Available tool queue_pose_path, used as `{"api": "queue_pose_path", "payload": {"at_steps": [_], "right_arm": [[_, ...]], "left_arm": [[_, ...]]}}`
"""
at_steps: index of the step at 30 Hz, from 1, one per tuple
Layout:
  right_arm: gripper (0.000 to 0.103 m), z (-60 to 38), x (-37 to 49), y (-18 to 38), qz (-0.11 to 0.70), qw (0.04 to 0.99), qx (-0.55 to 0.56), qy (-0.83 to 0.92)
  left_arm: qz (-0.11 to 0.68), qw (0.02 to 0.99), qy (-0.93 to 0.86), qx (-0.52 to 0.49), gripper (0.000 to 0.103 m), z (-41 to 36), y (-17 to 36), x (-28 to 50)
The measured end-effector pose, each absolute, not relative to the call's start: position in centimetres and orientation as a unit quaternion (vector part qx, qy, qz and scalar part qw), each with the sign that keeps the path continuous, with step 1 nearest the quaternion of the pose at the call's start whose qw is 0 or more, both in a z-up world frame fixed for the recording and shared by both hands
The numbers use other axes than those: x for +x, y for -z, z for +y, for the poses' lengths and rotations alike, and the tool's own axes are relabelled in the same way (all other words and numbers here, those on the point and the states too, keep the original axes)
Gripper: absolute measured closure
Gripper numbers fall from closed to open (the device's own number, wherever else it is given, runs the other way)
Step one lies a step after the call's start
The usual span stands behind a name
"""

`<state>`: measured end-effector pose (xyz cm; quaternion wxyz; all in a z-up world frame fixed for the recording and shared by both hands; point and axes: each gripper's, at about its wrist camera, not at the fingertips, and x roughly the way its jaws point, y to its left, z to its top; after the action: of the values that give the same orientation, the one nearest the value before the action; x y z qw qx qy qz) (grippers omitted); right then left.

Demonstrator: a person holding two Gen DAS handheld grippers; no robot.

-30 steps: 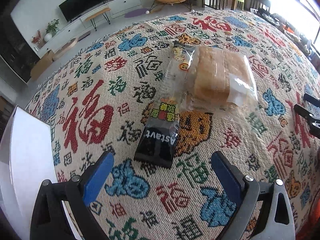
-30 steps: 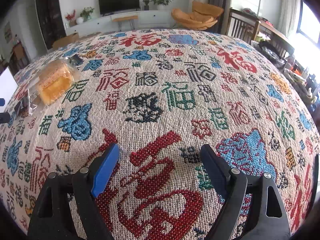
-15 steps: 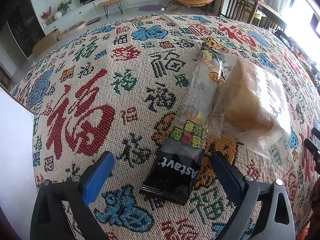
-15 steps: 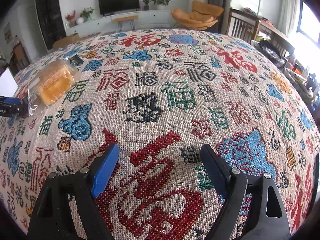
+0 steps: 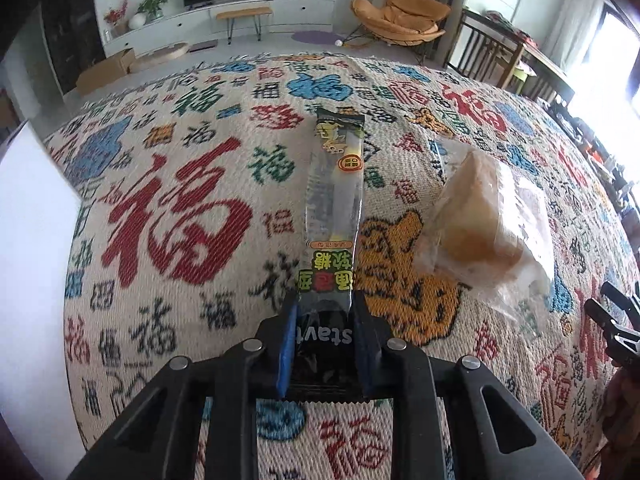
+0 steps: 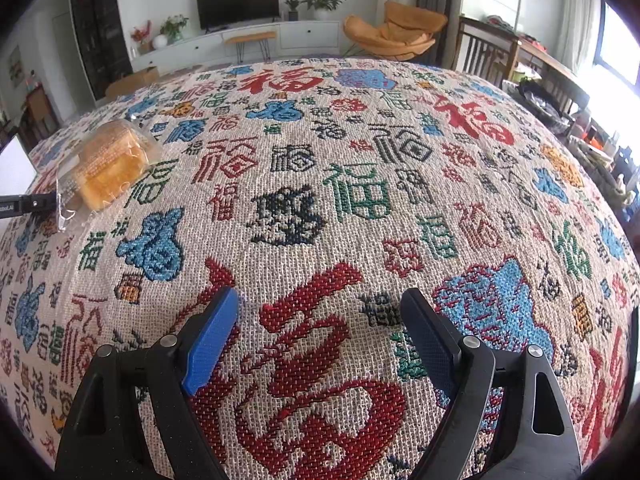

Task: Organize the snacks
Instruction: 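Lift the Astavt packet with left tool while right tool moves toward the bread square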

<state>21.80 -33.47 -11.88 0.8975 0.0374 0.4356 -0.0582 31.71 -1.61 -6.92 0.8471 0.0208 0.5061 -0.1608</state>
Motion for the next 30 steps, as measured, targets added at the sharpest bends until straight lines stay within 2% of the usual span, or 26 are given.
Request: {"api": "queue_pose_path", "payload": {"at_steps": [5, 8, 10, 11, 12, 15, 18, 20, 30], "right_arm": [[0.017, -33.5, 21.8, 11.9, 0.436, 0.897, 0.037, 0.058], [0.017, -33.5, 21.8, 11.9, 0.436, 0.897, 0.037, 0.059], [0.017, -33.5, 21.8, 11.9, 0.436, 0.897, 0.037, 0.059], [0.017, -33.5, 21.8, 11.9, 0.436, 0.897, 0.037, 0.059], [0.017, -33.5, 21.8, 11.9, 0.436, 0.897, 0.037, 0.059], [0.017, -33.5, 21.8, 11.9, 0.436, 0.897, 0.037, 0.059], [0.017, -33.5, 21.8, 11.9, 0.436, 0.897, 0.037, 0.059], [0.017, -33.5, 21.8, 11.9, 0.436, 0.897, 0.037, 0.059], [0.017, -33.4, 21.8, 11.9, 0.436, 0.897, 0.037, 0.059]], "left_arm": [[0.507, 0.852, 0.11, -0.067, 0.079, 3.2, 6.5, 24.9], [0.509, 0.853, 0.092, -0.066, 0.078, 4.4, 6.2, 20.5], [0.51, 0.854, 0.081, -0.053, 0.056, 4.5, 6.3, 19.2], [0.512, 0.854, 0.078, -0.045, 0.027, 4.4, 6.4, 19.0], [0.508, 0.858, 0.071, -0.034, 0.009, 4.2, 6.4, 18.9], [0.477, 0.877, 0.059, -0.011, 0.008, 3.8, 6.3, 19.8], [0.488, 0.871, 0.049, 0.004, 0.008, 3.4, 7.9, 22.0], [0.47, 0.881, 0.036, 0.032, 0.002, 2.9, 8.8, 22.6], [0.458, 0.888, 0.036, 0.02, 0.0, 3.3, 9.2, 22.9]]}}
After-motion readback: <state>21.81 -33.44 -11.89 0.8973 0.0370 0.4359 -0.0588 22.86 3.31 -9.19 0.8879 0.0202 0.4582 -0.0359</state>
